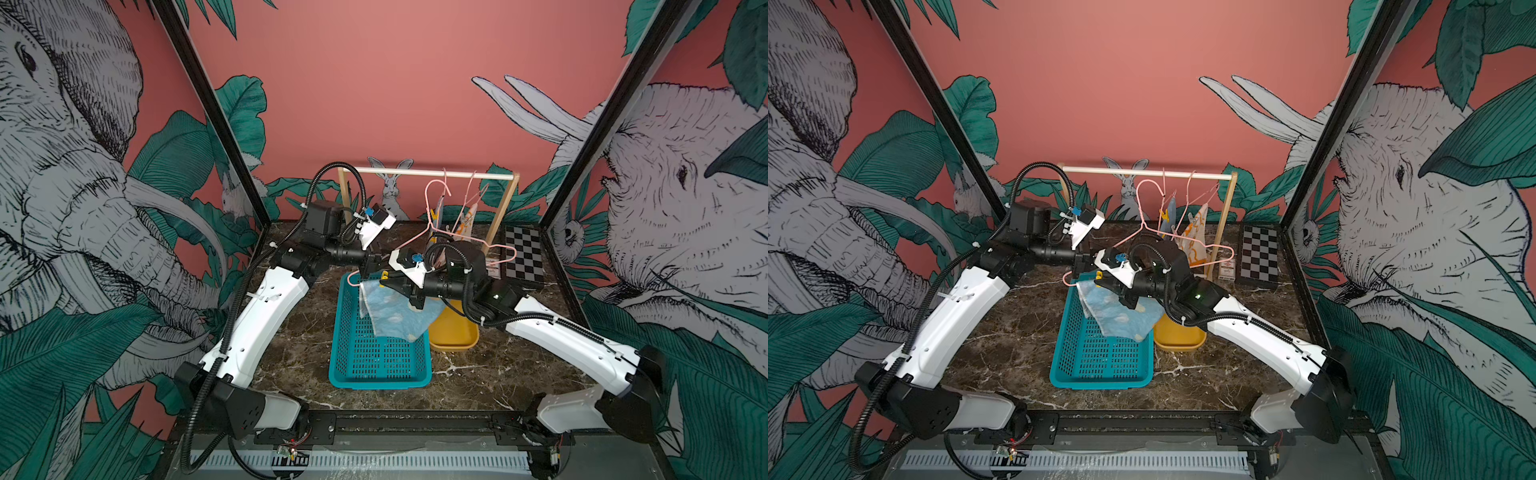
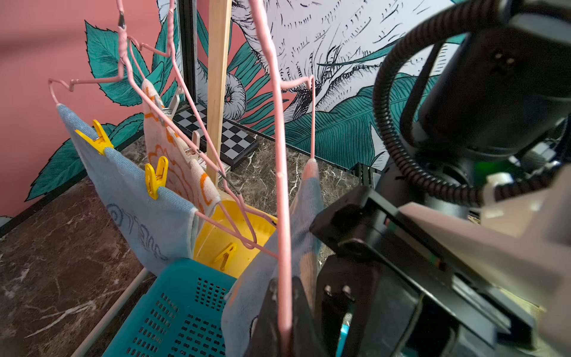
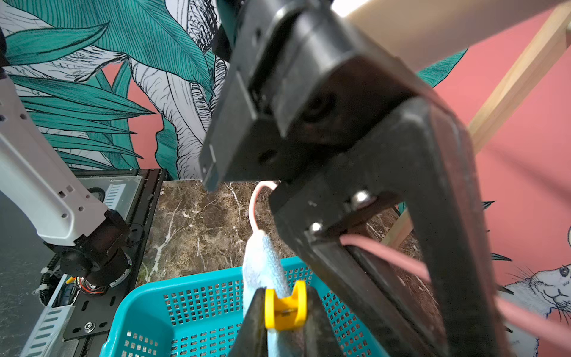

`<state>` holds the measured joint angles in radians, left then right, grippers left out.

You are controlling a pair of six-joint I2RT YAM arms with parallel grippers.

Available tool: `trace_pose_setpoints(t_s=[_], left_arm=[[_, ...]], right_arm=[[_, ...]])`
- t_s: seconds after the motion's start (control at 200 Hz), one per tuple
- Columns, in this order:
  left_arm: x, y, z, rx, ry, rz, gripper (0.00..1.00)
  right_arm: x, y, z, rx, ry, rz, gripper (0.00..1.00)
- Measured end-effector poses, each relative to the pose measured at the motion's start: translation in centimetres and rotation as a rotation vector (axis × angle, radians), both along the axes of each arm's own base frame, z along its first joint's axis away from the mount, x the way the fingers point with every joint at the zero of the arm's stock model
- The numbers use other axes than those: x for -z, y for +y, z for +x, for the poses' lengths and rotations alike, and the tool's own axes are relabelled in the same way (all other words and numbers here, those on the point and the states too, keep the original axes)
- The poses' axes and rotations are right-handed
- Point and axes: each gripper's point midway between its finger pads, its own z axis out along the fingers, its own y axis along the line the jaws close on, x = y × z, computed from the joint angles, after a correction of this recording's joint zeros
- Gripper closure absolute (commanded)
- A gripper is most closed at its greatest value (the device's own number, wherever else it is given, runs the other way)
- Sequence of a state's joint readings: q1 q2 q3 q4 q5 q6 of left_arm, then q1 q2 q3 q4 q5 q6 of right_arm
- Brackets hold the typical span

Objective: Remove the clothespins securing towels to the hanger
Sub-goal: Remove the clothespin from the hanger.

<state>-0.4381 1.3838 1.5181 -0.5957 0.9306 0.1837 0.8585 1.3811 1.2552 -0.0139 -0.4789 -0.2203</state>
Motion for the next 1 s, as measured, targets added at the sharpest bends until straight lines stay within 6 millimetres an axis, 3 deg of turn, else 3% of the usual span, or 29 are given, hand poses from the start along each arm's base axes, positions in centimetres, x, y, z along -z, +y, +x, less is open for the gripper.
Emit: trace_pose_setpoints(t_s=[0.3,1.0], left_arm=[[0.0,0.1,-0.1,0.005,0.003,0.000,1.00],[0.0,0.0,-0.2,0.012,-0.001,-0.004,1.00]], right_arm=[[0.2,0.7,0.6,-0.001,0.018,-0.006,0.85],[0.3,1.0,0.8,0.004,0.049,-0.006,0.73]])
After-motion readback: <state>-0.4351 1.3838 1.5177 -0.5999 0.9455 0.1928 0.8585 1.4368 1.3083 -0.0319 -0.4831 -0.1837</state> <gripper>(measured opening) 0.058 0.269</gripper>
